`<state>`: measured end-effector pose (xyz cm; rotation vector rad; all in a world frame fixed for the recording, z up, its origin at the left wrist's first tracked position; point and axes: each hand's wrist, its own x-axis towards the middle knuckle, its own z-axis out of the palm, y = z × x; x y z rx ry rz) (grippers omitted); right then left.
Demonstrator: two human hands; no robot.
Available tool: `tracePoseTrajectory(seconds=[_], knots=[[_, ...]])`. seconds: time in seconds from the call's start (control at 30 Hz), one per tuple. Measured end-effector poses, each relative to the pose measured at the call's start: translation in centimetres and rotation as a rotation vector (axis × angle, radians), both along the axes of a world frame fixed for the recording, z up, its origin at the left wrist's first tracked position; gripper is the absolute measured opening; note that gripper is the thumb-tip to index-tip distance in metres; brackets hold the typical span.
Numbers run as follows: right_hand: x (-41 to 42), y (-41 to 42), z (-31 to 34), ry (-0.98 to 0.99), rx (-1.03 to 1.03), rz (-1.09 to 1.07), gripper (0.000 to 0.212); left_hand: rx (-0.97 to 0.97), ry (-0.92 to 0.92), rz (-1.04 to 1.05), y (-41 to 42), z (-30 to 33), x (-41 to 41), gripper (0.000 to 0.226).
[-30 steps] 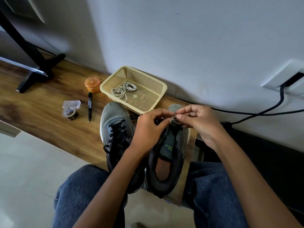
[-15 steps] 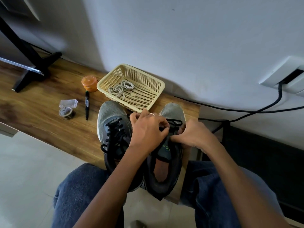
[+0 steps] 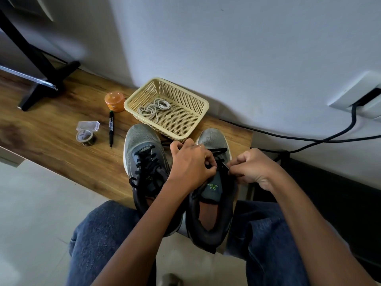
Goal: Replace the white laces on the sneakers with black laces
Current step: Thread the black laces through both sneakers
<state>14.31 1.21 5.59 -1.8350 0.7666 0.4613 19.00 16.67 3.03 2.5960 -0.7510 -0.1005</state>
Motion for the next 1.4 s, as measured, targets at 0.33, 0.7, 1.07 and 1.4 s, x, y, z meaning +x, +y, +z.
tracePoseTrajectory(seconds=[0.33, 0.7, 1.07, 1.4], knots=[[0.2, 0.1, -0.1, 0.005, -0.022, 0.007, 0.014, -0.060, 0.015, -0.007, 0.1, -0.2, 0.1, 0.014], [0.2, 0.4, 0.2, -0.034, -0.122, 0.141, 0.013, -0.050, 0.015, -0.048, -0.2, -0.6, 0.0, 0.013], [0.6, 0.8, -0.2, -0.036, -0.126, 0.066, 0.009, -0.060, -0.041, 0.008, -0.5, -1.2, -0.5, 0.013], [0.5, 1.0, 0.4, -0.116, -0.182, 0.008, 0.020, -0.078, -0.112, 0.047, -0.3, -0.9, -0.2, 0.015]])
